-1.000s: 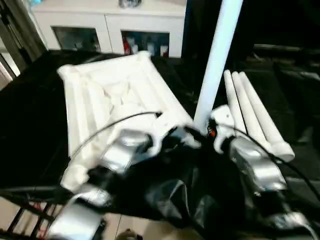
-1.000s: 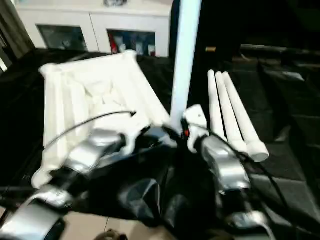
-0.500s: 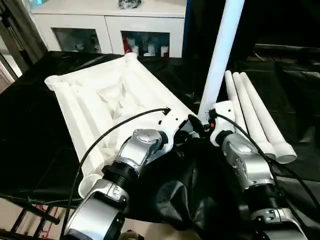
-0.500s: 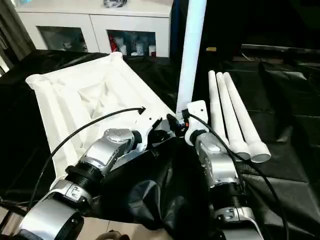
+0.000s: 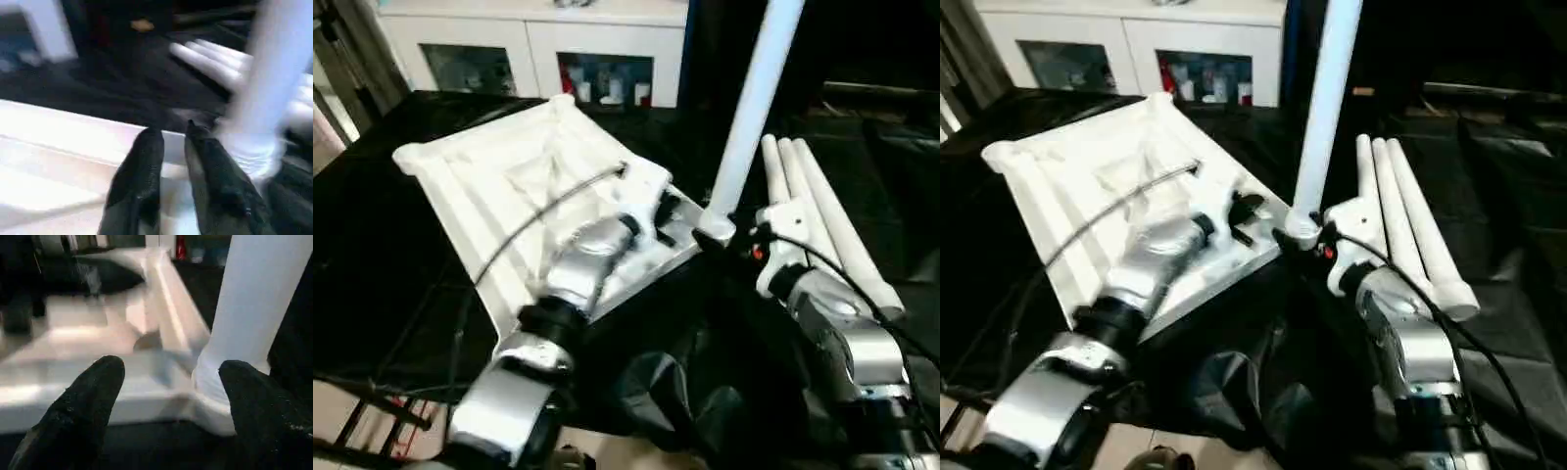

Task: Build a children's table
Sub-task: Rotate leg to tighten, then rotate table base

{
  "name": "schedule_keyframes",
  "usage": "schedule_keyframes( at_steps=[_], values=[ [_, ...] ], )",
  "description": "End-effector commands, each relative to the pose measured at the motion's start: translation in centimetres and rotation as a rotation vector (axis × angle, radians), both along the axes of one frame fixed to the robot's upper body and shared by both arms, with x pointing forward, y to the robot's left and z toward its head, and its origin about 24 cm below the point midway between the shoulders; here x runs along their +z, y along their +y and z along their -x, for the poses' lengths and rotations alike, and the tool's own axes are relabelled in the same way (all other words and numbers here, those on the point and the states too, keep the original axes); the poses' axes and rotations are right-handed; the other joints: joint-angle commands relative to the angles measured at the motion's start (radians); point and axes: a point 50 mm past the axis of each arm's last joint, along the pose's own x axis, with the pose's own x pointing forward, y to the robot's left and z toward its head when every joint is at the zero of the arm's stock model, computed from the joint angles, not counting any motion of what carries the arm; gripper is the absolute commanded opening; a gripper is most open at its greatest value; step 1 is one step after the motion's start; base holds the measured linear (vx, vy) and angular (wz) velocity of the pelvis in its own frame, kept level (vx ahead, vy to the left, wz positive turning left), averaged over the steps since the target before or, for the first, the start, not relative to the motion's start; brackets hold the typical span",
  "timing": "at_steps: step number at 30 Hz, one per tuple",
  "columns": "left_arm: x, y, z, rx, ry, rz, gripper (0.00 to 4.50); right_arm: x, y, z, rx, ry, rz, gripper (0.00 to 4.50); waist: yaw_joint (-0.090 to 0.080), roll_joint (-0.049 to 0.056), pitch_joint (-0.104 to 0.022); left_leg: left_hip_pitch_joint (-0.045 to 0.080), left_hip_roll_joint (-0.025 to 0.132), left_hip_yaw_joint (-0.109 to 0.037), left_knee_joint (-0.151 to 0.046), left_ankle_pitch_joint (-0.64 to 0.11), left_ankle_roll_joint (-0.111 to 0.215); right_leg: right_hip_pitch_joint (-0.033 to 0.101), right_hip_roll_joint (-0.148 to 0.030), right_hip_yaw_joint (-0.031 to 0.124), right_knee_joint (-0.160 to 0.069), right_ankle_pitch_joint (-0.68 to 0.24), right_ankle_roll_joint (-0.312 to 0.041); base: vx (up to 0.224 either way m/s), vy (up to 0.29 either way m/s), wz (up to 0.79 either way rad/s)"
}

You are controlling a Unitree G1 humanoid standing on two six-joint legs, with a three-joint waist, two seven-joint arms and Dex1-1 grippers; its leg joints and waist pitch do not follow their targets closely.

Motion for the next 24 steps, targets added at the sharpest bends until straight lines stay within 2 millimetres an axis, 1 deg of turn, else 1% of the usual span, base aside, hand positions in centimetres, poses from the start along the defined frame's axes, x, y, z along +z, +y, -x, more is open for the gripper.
schedule_keyframes(
  at_steps=[1, 2, 3, 4, 5, 6, 7, 8, 9, 10, 11, 12, 13, 14, 15, 16, 17, 18, 19, 20, 21, 22, 23, 24],
  values=[
    [1.2, 1.8, -0.2, 0.095, -0.069, -0.027, 1.23, -0.6, 0.3, -0.2, -0.022, 0.032, 0.037, 3.66, 0.002, -0.012, -0.079, 0.013, 0.061, -0.028, -0.059, -0.123, 0.095, 0.067, -0.083, 0.045, -0.068, -0.101, -0.21, 0.0, 0.0, 0.0],
    [2.1, 4.2, 0.0, 0.219, -0.116, -0.039, 1.36, -1.1, 0.3, -0.6, -0.089, 0.059, 0.051, 3.66, 0.0, -0.014, -0.076, 0.012, 0.057, -0.026, -0.06, -0.125, 0.091, 0.066, -0.081, 0.045, -0.071, -0.113, -0.207, 0.0, 0.0, 0.0],
    [2.4, 5.2, 0.2, 0.264, -0.128, -0.045, 1.5, -1.3, 0.4, -0.8, -0.11, 0.066, 0.054, 3.66, -0.006, -0.013, -0.075, 0.009, 0.06, -0.029, -0.064, -0.129, 0.076, 0.068, -0.085, 0.045, -0.068, -0.126, -0.212, 0.0, 0.0, 0.0],
    [2.6, 5.9, 0.3, 0.3, -0.136, -0.051, 1.54, -1.4, 0.4, -0.9, -0.126, 0.07, 0.056, 3.66, -0.006, -0.01, -0.076, 0.015, 0.061, -0.027, -0.063, -0.137, 0.066, 0.064, -0.084, 0.045, -0.069, -0.141, -0.211, 0.0, 0.0, 0.0],
    [2.7, 7.2, 0.6, 0.368, -0.153, -0.062, 1.54, -1.5, 0.6, -1.0, -0.132, 0.077, 0.067, 3.66, -0.008, -0.009, -0.074, 0.014, 0.057, -0.026, -0.061, -0.14, 0.06, 0.062, -0.081, 0.045, -0.073, -0.164, -0.202, 0.0, 0.0, 0.0],
    [2.7, 8.7, 1.2, 0.445, -0.171, -0.093, 1.7, -1.7, 1.1, -1.2, -0.13, 0.082, 0.072, 3.66, -0.008, -0.016, -0.074, 0.014, 0.06, -0.026, -0.064, -0.137, 0.055, 0.063, -0.08, 0.046, -0.072, -0.162, -0.195, 0.0, 0.0, 0.0],
    [2.7, 9.2, 1.4, 0.47, -0.178, -0.103, 1.7, -1.7, 1.3, -1.2, -0.128, 0.084, 0.073, 3.66, -0.007, -0.009, -0.072, 0.016, 0.057, -0.024, -0.063, -0.14, 0.056, 0.058, -0.077, 0.046, -0.075, -0.179, -0.184, 0.0, 0.0, 0.0],
    [2.6, 10.6, 2.2, 0.546, -0.199, -0.138, 1.84, -1.9, 1.8, -1.2, -0.123, 0.09, 0.075, 3.66, -0.005, -0.007, -0.075, 0.018, 0.06, -0.026, -0.062, -0.14, 0.052, 0.058, -0.079, 0.047, -0.071, -0.172, -0.183, 0.0, 0.0, 0.0],
    [2.5, 11.3, 2.6, 0.584, -0.208, -0.158, 1.94, -2.0, 2.1, -1.3, -0.117, 0.096, 0.073, 3.66, -0.003, -0.012, -0.076, 0.017, 0.061, -0.027, -0.064, -0.133, 0.053, 0.059, -0.079, 0.047, -0.068, -0.165, -0.18, 0.0, 0.0, 0.0],
    [2.4, 11.7, 2.9, 0.607, -0.212, -0.169, 1.94, -2.0, 2.4, -1.3, -0.113, 0.1, 0.071, 3.66, -0.004, -0.013, -0.073, 0.015, 0.061, -0.027, -0.065, -0.136, 0.058, 0.057, -0.078, 0.047, -0.07, -0.165, -0.176, 0.0, 0.0, 0.0],
    [2.2, 12.4, 3.4, 0.649, -0.221, -0.191, 1.94, -2.1, 2.7, -1.3, -0.104, 0.105, 0.074, 3.66, -0.004, -0.013, -0.073, 0.015, 0.061, -0.027, -0.065, -0.136, 0.058, 0.057, -0.078, 0.047, -0.07, -0.165, -0.176, 0.0, 0.0, 0.0],
    [1.9, 13.6, 4.2, 0.726, -0.239, -0.241, 1.94, -2.4, 3.4, -1.3, -0.093, 0.119, 0.076, 3.66, -0.002, -0.015, -0.073, 0.016, 0.062, -0.027, -0.067, -0.143, 0.055, 0.053, -0.077, 0.047, -0.071, -0.179, -0.172, 0.0, 0.0, 0.0],
    [1.7, 14.2, 4.6, 0.764, -0.249, -0.268, 1.94, -2.6, 3.7, -1.4, -0.089, 0.127, 0.077, 3.66, -0.003, -0.013, -0.072, 0.015, 0.064, -0.029, -0.069, -0.151, 0.054, 0.052, -0.078, 0.048, -0.071, -0.182, -0.171, 0.0, 0.0, 0.0],
    [1.3, 15.1, 5.2, 0.834, -0.245, -0.286, 1.94, -2.8, 4.1, -1.5, -0.089, 0.136, 0.086, 3.66, -0.002, -0.021, -0.072, 0.017, 0.061, -0.026, -0.068, -0.162, 0.05, 0.05, -0.076, 0.048, -0.074, -0.189, -0.164, 0.0, 0.0, 0.0],
    [1.1, 16.0, 5.7, 0.9, -0.243, -0.295, 1.94, -3.0, 4.4, -1.6, -0.09, 0.142, 0.091, 3.66, -0.003, -0.016, -0.07, 0.014, 0.061, -0.029, -0.072, -0.168, 0.041, 0.052, -0.076, 0.048, -0.07, -0.182, -0.168, 0.0, 0.0, 0.0],
    [0.9, 16.7, 6.1, 0.949, -0.242, -0.318, 1.94, -3.1, 4.6, -1.7, -0.092, 0.146, 0.094, 3.66, -0.003, -0.017, -0.068, 0.015, 0.059, -0.028, -0.073, -0.18, 0.038, 0.05, -0.075, 0.047, -0.075, -0.197, -0.162, 0.0, 0.0, 0.0],
    [0.5, 17.3, 6.4, 0.977, -0.237, -0.359, 1.94, -3.2, 4.8, -1.9, -0.093, 0.149, 0.095, 3.66, -0.004, -0.013, -0.067, 0.017, 0.059, -0.03, -0.076, -0.207, 0.026, 0.05, -0.076, 0.048, -0.078, -0.225, -0.152, 0.0, 0.0, 0.0],
    [0.4, 17.6, 6.6, 0.986, -0.233, -0.388, 1.94, -3.3, 4.9, -2.0, -0.095, 0.15, 0.096, 3.66, -0.008, -0.016, -0.063, 0.017, 0.058, -0.031, -0.08, -0.243, 0.016, 0.047, -0.075, 0.049, -0.083, -0.257, -0.138, 0.0, 0.0, 0.0],
    [0.0, 18.2, 7.0, 1.019, -0.222, -0.415, 1.94, -3.3, 5.0, -2.2, -0.098, 0.151, 0.093, 3.66, -0.007, -0.017, -0.062, 0.023, 0.057, -0.031, -0.082, -0.274, 0.003, 0.044, -0.075, 0.049, -0.087, -0.294, -0.124, 0.0, 0.0, 0.0],
    [0.0, 18.3, 7.0, 1.024, -0.22, -0.419, 1.94, -3.3, 5.1, -2.2, -0.098, 0.151, 0.093, 3.66, -0.006, -0.014, -0.064, 0.026, 0.058, -0.033, -0.082, -0.286, -0.004, 0.043, -0.076, 0.05, -0.086, -0.3, -0.123, 0.0, 0.0, 0.0],
    [-0.6, 19.3, 7.7, 1.072, -0.194, -0.457, 1.94, -3.1, 5.3, -2.5, -0.106, 0.146, 0.091, 3.66, -0.011, -0.015, -0.06, 0.021, 0.056, -0.036, -0.086, -0.304, -0.013, 0.047, -0.076, 0.049, -0.087, -0.314, -0.117, 0.0, 0.0, 0.0],
    [-0.8, 19.6, 8.0, 1.087, -0.182, -0.471, 1.94, -3.0, 5.4, -2.6, -0.108, 0.144, 0.087, 3.66, -0.012, -0.016, -0.06, 0.022, 0.057, -0.035, -0.086, -0.311, -0.016, 0.046, -0.077, 0.049, -0.089, -0.32, -0.115, 0.0, 0.0, 0.0],
    [-1.0, 19.8, 8.1, 1.09, -0.169, -0.479, 1.94, -3.0, 5.4, -2.6, -0.108, 0.142, 0.082, 3.66, -0.013, -0.015, -0.059, 0.027, 0.056, -0.034, -0.085, -0.324, -0.02, 0.041, -0.077, 0.051, -0.092, -0.333, -0.112, 0.0, 0.0, 0.0],
    [-1.7, 20.1, 8.5, 1.087, -0.129, -0.49, 1.94, -2.8, 5.5, -2.7, -0.109, 0.138, 0.075, 3.66, -0.013, -0.013, -0.059, 0.027, 0.055, -0.035, -0.086, -0.329, -0.022, 0.041, -0.077, 0.052, -0.092, -0.337, -0.11, 0.0, 0.0, 0.0]
  ],
)
